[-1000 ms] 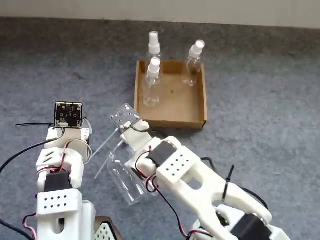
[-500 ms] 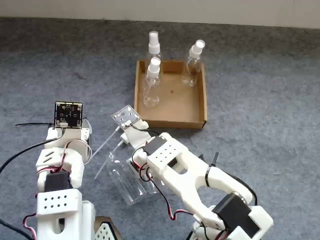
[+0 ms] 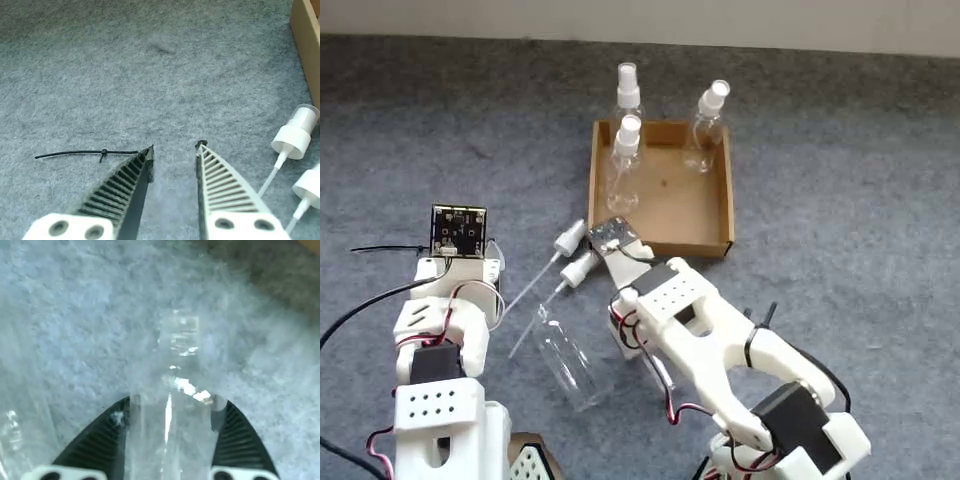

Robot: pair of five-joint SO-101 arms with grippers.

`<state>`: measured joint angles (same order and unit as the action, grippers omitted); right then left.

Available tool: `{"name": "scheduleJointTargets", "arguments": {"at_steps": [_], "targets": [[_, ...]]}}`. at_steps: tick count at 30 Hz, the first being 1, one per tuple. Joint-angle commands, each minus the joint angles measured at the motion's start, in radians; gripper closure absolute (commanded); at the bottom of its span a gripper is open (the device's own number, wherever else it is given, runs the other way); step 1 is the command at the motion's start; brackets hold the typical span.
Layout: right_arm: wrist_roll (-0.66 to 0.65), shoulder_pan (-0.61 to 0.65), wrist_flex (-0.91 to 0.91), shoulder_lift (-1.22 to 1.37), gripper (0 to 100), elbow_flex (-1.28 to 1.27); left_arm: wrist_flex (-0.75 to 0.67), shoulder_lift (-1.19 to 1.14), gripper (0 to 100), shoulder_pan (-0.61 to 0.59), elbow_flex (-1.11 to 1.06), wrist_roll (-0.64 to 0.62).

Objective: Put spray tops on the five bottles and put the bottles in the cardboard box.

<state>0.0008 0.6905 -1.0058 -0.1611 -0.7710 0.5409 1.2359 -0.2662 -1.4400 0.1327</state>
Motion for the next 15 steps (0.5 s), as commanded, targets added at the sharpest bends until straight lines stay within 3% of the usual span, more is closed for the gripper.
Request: {"name": "scheduleJointTargets", "arguments": {"at_steps": [1, 5, 8, 11, 15], "targets": [[-0.092, -0.031, -0.101, -0.111, 89.2, 0.050, -0.020, 0.015, 86, -0.005, 0.005, 0.006], [-0.155, -0.044, -0.265, -0.335, 93.3, 0.005, -0.020, 0.015, 86, -0.005, 0.005, 0.006], [-0.221, -0.148, -0.426, -0.510, 93.7, 0.005, -0.020, 0.015, 86, -0.005, 0.005, 0.006], [-0.347, -0.395, -0.503, -0.647, 93.7, 0.004, -0.020, 0.015, 86, -0.005, 0.005, 0.006], [-0.578, -0.792, -0.438, -0.674, 93.7, -0.004, -0.020, 0.015, 86, -0.005, 0.005, 0.006]]}}
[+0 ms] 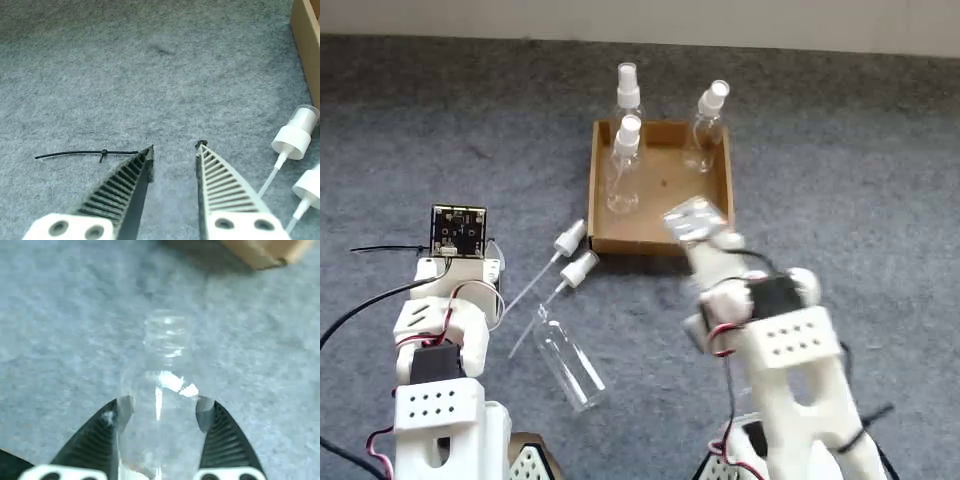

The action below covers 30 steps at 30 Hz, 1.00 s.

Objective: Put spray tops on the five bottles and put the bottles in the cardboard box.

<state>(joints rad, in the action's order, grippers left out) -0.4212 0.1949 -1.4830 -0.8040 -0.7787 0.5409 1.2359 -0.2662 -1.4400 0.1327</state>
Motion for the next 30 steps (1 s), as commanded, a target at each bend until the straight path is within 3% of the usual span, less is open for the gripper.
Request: {"name": "scheduleJointTargets", "arguments": {"at_steps": [1, 4, 7, 12, 20, 30], "targets": [[-0.203, -0.378, 0.085, -0.012, 93.7, -0.001, -0.020, 0.015, 86, -0.005, 0.005, 0.006], [-0.282, -0.556, 0.242, 0.099, 93.7, -0.044, -0.020, 0.015, 86, -0.004, 0.005, 0.006], [-0.290, -0.625, 0.358, 0.260, 93.7, -0.058, -0.020, 0.015, 86, -0.004, 0.005, 0.006], [-0.295, -0.634, 0.398, 0.450, 91.3, -0.036, -0.018, 0.015, 86, -0.004, 0.004, 0.006], [-0.295, -0.679, 0.401, 0.489, 67.8, -0.010, -0.017, 0.015, 86, -0.004, 0.004, 0.006], [-0.287, -0.634, 0.397, 0.499, 67.0, 0.073, -0.017, 0.015, 86, -0.004, 0.004, 0.006]]}}
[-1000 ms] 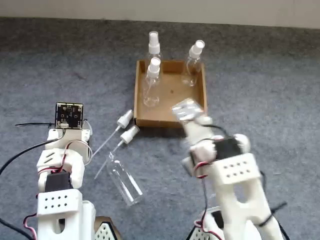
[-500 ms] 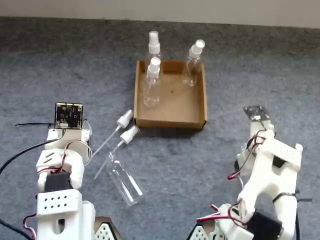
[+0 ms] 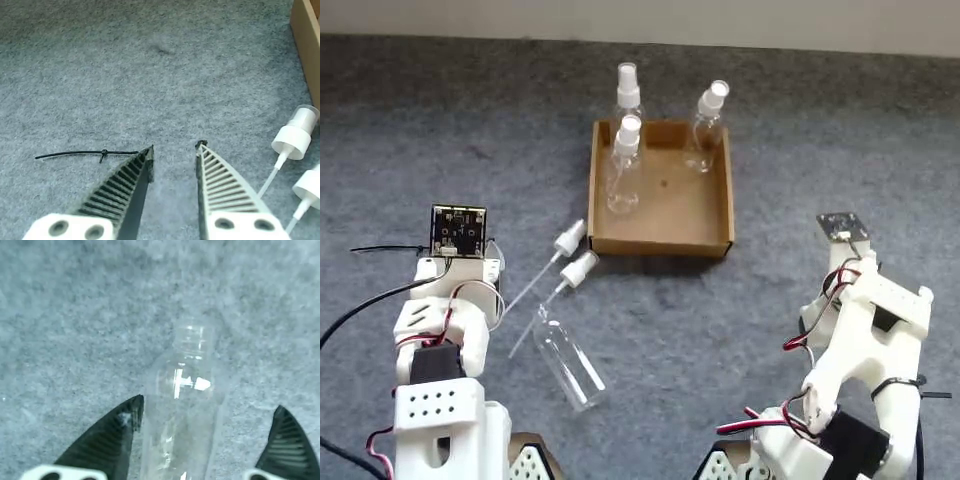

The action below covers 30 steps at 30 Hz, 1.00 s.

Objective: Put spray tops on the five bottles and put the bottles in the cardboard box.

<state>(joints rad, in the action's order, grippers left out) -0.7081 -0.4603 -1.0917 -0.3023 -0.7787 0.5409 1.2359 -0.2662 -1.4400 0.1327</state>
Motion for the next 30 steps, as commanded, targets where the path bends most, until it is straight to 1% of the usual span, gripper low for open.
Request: {"name": "scheduleJointTargets", "arguments": {"at_steps": [1, 3, 10, 17, 27, 28, 30], "targets": [[0.021, 0.024, 0.007, -0.002, 67.0, 0.076, -0.017, 0.015, 86, -0.004, 0.004, 0.006], [0.046, 0.030, 0.012, -0.002, 67.0, 0.084, -0.017, 0.015, 86, -0.004, 0.004, 0.006], [0.052, 0.084, 0.013, 0.042, 67.0, 0.082, -0.015, 0.015, 86, -0.004, 0.004, 0.006], [0.054, 0.053, 0.013, 0.163, 67.0, 0.142, -0.015, 0.015, 86, -0.004, 0.004, 0.006], [0.054, 0.050, 0.013, 0.173, 67.0, 0.142, -0.015, 0.015, 86, -0.004, 0.002, 0.006], [0.054, 0.050, 0.013, 0.177, 67.3, 0.142, -0.015, 0.015, 86, -0.004, 0.002, 0.006], [0.054, 0.050, 0.013, 0.179, 71.1, 0.137, -0.015, 0.015, 86, -0.004, 0.002, 0.006]]}}
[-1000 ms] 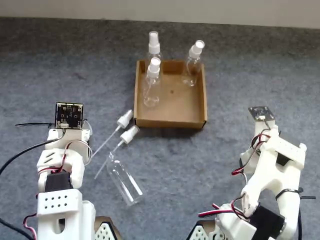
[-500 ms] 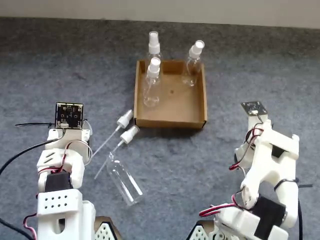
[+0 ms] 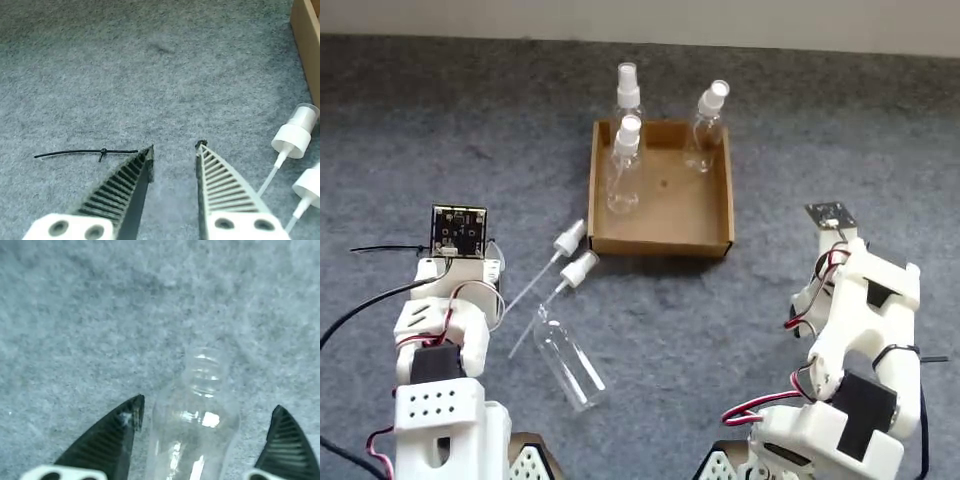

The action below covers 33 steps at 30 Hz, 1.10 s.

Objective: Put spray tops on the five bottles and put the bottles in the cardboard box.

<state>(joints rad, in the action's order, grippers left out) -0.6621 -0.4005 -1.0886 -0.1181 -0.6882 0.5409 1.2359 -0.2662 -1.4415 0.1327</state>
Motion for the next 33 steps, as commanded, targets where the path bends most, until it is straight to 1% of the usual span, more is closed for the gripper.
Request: {"name": "scheduleJointTargets", "arguments": {"at_steps": [1, 5, 12, 17, 21, 23, 26, 30, 33], "targets": [[0.008, -0.010, 0.010, -0.005, 74.0, 0.047, -0.015, 0.015, 86, -0.004, 0.004, 0.006], [0.008, -0.010, 0.010, -0.005, 82.8, 0.048, -0.015, 0.015, 86, -0.004, 0.004, 0.006], [0.008, -0.010, 0.010, -0.018, 94.3, 0.054, 0.005, 0.013, 86, -0.008, 0.039, 0.009], [0.006, -0.002, 0.002, -0.058, 98.7, 0.077, 0.259, 0.010, 86, -0.005, 0.228, 0.009], [0.006, 0.022, 0.001, -0.226, 98.8, 0.073, 0.379, -0.012, 86, -0.005, 0.387, 0.049], [0.006, 0.074, -0.002, -0.340, 99.4, 0.064, 0.422, -0.077, 86, -0.005, 0.476, 0.057], [0.046, 0.173, -0.081, -0.483, 99.5, 0.002, 0.500, -0.271, 86, -0.002, 0.631, 0.075], [0.126, 0.318, -0.157, -0.608, 99.5, -0.038, 0.589, -0.584, 86, 0.065, 0.845, 0.161], [0.170, 0.395, -0.197, -0.648, 99.5, -0.039, 0.628, -0.788, 86, 0.110, 1.001, 0.206]]}}
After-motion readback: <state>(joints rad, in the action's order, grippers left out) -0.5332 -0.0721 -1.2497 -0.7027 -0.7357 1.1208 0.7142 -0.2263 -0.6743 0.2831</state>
